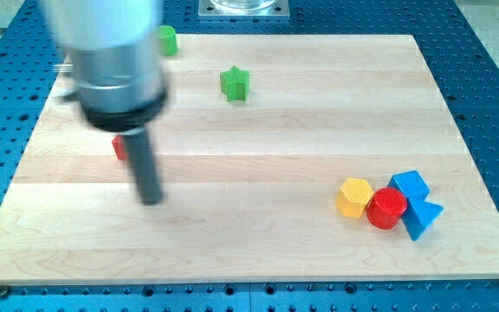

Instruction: Keep the red star diagonally bottom right to the green star

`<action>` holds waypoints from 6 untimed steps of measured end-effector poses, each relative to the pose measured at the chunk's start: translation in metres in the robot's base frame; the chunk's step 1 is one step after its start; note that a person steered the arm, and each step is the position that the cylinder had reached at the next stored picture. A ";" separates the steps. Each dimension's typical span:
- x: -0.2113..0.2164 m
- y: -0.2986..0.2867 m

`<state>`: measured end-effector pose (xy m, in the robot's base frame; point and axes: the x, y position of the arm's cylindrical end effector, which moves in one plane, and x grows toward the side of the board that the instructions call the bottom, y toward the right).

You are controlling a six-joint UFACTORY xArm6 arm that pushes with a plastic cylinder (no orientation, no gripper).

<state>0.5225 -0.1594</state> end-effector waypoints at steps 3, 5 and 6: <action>-0.067 0.136; -0.090 0.236; -0.088 0.262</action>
